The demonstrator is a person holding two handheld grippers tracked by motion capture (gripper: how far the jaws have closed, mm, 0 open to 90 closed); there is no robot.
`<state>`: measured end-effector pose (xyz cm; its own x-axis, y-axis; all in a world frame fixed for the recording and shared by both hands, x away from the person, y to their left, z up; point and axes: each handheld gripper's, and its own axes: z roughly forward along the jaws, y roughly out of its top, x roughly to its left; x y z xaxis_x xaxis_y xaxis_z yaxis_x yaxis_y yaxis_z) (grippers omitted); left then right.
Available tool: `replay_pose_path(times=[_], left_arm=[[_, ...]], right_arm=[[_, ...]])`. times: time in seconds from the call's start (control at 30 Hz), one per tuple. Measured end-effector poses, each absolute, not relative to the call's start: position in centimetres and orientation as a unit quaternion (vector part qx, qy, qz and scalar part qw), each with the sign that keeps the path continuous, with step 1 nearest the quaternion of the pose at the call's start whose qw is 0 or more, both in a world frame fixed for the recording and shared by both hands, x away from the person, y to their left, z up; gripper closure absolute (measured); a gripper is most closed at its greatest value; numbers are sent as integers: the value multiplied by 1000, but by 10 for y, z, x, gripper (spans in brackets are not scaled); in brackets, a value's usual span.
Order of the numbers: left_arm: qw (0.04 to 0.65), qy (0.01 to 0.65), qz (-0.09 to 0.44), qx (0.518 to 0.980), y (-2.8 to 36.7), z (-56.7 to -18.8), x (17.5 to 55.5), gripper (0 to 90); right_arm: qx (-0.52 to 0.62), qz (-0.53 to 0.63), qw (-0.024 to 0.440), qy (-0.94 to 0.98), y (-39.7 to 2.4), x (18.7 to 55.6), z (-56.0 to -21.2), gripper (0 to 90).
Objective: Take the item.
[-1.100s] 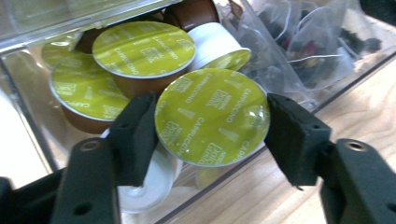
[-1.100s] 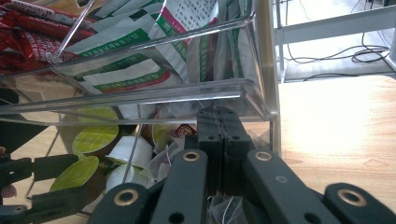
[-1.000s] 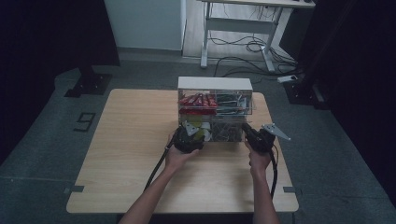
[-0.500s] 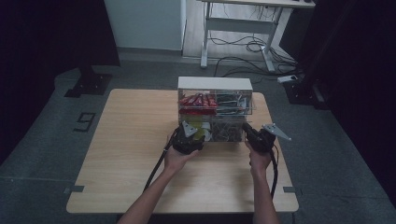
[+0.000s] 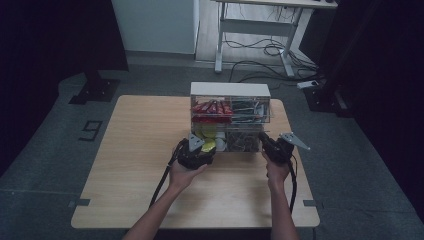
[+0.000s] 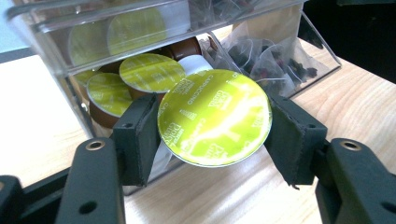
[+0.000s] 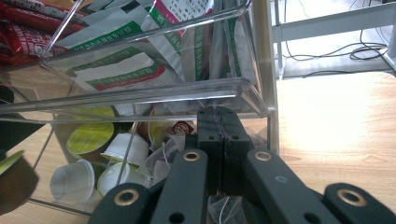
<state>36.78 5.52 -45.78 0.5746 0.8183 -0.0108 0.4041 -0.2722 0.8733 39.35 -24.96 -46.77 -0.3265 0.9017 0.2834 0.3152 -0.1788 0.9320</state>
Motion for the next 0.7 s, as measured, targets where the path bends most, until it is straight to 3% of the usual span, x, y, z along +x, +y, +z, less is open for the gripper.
replay_pose_path(times=[0.7], left_arm=[[439, 423, 234, 757, 104, -465, 347, 386]], right_arm=[[520, 560, 258, 592, -247, 395, -471, 887]])
